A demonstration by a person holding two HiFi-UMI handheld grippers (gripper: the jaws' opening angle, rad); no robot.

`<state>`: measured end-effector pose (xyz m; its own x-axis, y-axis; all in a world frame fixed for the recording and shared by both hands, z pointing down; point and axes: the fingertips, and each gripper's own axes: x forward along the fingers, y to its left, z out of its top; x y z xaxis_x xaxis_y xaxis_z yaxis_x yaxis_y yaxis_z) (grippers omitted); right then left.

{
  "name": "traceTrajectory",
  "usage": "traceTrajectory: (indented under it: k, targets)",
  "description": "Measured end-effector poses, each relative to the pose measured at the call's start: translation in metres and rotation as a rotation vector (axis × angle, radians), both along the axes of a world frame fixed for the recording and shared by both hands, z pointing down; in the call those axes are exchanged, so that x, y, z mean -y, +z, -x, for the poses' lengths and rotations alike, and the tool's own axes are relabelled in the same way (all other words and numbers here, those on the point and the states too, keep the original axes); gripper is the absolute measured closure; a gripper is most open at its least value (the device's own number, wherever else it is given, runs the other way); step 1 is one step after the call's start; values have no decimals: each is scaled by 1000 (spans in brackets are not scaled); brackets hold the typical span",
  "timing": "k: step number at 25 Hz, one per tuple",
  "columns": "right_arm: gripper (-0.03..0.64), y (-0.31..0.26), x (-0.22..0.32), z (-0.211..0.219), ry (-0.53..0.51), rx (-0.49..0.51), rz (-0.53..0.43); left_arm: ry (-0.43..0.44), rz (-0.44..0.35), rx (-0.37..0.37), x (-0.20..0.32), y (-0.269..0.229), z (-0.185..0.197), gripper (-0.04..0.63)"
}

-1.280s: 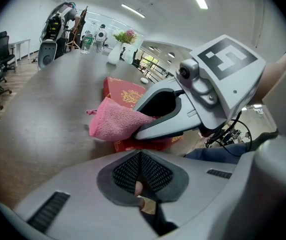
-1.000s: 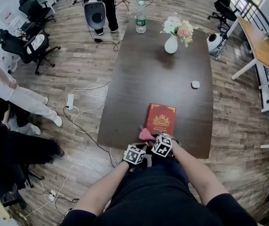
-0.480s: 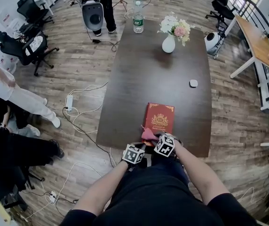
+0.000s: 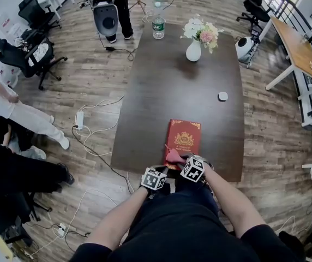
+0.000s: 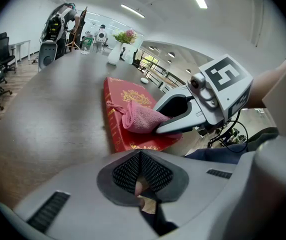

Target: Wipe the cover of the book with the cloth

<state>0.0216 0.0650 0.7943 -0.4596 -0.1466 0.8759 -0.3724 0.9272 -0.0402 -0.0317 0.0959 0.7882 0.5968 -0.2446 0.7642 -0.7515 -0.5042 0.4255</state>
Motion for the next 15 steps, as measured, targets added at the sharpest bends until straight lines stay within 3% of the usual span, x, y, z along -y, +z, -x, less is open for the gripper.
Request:
traceTrajectory:
  k: [15]
  targets:
    - [500,0,-4,-15,22,-10,-2,3,0,-4,-2,1,0,600]
